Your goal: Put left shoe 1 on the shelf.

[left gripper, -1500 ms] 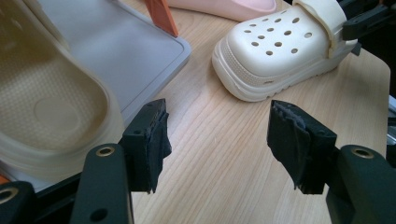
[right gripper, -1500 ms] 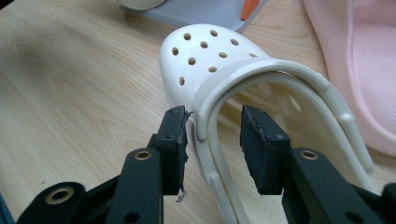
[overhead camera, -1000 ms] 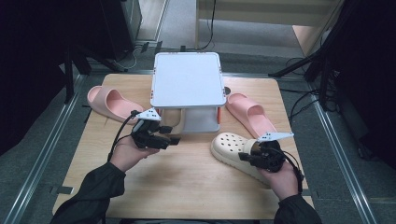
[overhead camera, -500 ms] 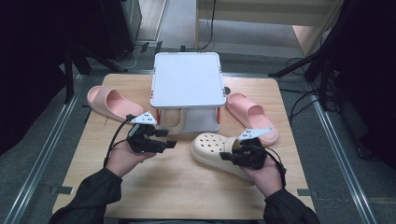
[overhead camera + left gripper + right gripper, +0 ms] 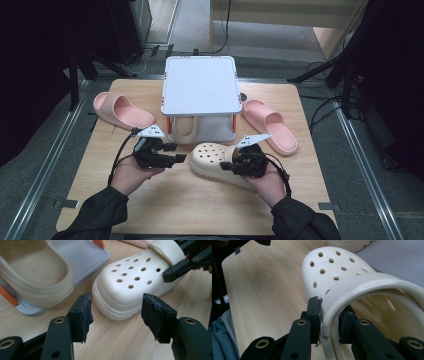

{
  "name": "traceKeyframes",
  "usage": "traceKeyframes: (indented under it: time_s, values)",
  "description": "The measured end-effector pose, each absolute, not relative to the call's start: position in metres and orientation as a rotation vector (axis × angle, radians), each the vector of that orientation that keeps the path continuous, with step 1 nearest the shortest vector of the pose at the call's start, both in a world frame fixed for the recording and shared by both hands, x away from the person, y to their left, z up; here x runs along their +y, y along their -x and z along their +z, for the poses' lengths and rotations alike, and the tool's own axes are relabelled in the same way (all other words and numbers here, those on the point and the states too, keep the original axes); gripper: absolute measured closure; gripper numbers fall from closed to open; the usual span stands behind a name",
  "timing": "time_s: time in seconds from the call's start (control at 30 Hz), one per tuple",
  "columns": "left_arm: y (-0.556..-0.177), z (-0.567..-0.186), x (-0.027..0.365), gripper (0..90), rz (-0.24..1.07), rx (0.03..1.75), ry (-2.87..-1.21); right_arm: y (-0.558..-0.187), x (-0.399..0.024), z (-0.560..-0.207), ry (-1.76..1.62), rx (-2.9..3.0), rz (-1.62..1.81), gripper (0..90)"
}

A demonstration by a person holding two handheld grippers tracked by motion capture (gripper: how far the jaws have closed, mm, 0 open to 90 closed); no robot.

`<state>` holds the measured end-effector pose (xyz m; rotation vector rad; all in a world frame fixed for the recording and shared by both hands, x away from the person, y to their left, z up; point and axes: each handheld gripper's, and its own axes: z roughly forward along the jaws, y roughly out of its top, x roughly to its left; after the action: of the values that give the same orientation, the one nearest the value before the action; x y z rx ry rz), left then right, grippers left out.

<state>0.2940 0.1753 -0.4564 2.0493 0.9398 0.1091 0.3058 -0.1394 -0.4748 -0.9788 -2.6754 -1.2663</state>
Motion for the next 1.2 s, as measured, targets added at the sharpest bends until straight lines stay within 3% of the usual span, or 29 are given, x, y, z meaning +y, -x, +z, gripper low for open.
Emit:
traceKeyframes:
  time_s: [0.17,0.23,0.33,0.63,0.93,1.2]
  values:
    - [-0.293,-0.456,0.174,44.1,0.102,0.948,-2.057,-0.307,-0.132,-0.480,0.955,-2.707,-1.232,75.9]
    - [-0.293,-0.454,0.172,56.1,0.057,0.967,-2.062,-0.305,-0.131,-0.480,0.944,-2.728,-1.213,75.3]
    - [-0.290,-0.451,0.170,66.4,0.073,0.948,-2.064,-0.301,-0.132,-0.478,0.920,-2.755,-1.223,70.5]
    - [-0.294,-0.451,0.160,80.1,0.048,0.930,-2.094,-0.287,-0.157,-0.462,0.952,-2.726,-1.341,67.5]
    - [-0.296,-0.462,0.144,82.8,0.042,0.908,-2.107,-0.301,-0.179,-0.455,1.008,-2.671,-1.420,90.0]
    - [-0.289,-0.472,0.133,87.0,0.048,0.899,-2.104,-0.329,-0.183,-0.455,1.071,-2.684,-1.491,90.0]
